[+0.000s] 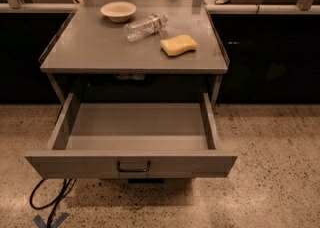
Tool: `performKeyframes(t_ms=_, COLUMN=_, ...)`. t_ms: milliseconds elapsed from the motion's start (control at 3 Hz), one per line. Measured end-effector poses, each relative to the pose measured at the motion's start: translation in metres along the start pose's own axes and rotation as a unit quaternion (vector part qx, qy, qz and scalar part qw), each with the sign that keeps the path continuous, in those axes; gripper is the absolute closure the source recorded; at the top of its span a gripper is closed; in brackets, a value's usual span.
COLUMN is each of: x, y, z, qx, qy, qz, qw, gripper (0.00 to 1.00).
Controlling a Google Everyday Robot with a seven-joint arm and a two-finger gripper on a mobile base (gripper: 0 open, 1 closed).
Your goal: Place blue chip bag into top drawer
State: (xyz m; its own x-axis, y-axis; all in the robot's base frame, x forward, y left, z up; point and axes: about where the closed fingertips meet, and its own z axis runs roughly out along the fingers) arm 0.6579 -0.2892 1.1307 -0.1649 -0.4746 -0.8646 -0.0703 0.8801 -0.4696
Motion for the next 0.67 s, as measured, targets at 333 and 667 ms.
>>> performKeyframes(t_ms=333, x=0.032, y=0.045, z=-0.006, qx=-0.054, qy=0.045, qz=-0.012, qw=0.9975, gripper=1.00)
performKeyframes(t_ms=667, x=0.073, y=0.105, z=-0.032, qx=-0.132, qy=0.088, qz=-0.031, qw=0.9869, gripper=1.00)
